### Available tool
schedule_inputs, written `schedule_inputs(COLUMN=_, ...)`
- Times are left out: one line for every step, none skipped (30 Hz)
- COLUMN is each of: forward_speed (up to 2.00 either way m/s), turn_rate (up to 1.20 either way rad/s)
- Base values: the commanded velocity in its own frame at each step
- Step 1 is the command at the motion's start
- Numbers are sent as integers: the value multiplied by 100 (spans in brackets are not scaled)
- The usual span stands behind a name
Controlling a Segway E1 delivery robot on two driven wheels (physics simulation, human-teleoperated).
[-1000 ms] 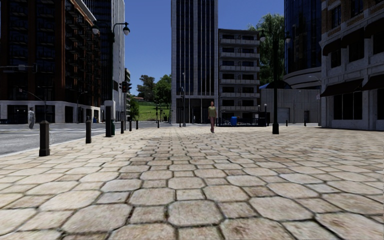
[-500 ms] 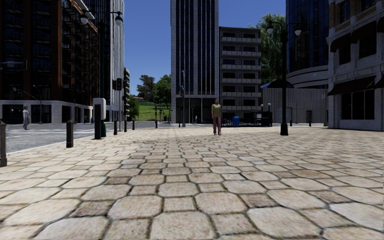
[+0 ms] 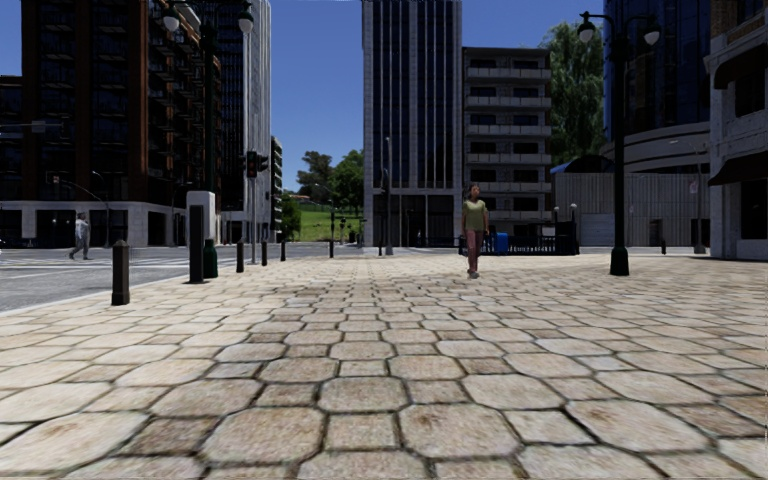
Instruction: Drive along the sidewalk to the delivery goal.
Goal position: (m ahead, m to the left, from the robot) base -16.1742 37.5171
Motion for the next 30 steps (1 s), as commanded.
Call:
schedule_inputs(forward_speed=200, turn_rate=0)
schedule_inputs(forward_speed=200, turn_rate=0)
schedule_inputs(forward_speed=200, turn_rate=0)
schedule_inputs(forward_speed=200, turn_rate=0)
schedule_inputs(forward_speed=200, turn_rate=0)
schedule_inputs(forward_speed=200, turn_rate=0)
schedule_inputs(forward_speed=200, turn_rate=0)
schedule_inputs(forward_speed=200, turn_rate=0)
schedule_inputs(forward_speed=200, turn_rate=0)
schedule_inputs(forward_speed=200, turn_rate=0)
schedule_inputs(forward_speed=200, turn_rate=0)
schedule_inputs(forward_speed=200, turn_rate=76)
schedule_inputs(forward_speed=200, turn_rate=120)
schedule_inputs(forward_speed=200, turn_rate=120)
schedule_inputs(forward_speed=200, turn_rate=120)
schedule_inputs(forward_speed=200, turn_rate=120)
schedule_inputs(forward_speed=200, turn_rate=120)
schedule_inputs(forward_speed=200, turn_rate=71)
schedule_inputs(forward_speed=200, turn_rate=23)
schedule_inputs(forward_speed=200, turn_rate=6)
schedule_inputs(forward_speed=200, turn_rate=0)
schedule_inputs(forward_speed=200, turn_rate=0)
schedule_inputs(forward_speed=200, turn_rate=0)
schedule_inputs(forward_speed=200, turn_rate=0)
schedule_inputs(forward_speed=200, turn_rate=0)
schedule_inputs(forward_speed=200, turn_rate=0)
schedule_inputs(forward_speed=200, turn_rate=0)
schedule_inputs(forward_speed=200, turn_rate=0)
schedule_inputs(forward_speed=200, turn_rate=0)
schedule_inputs(forward_speed=200, turn_rate=0)
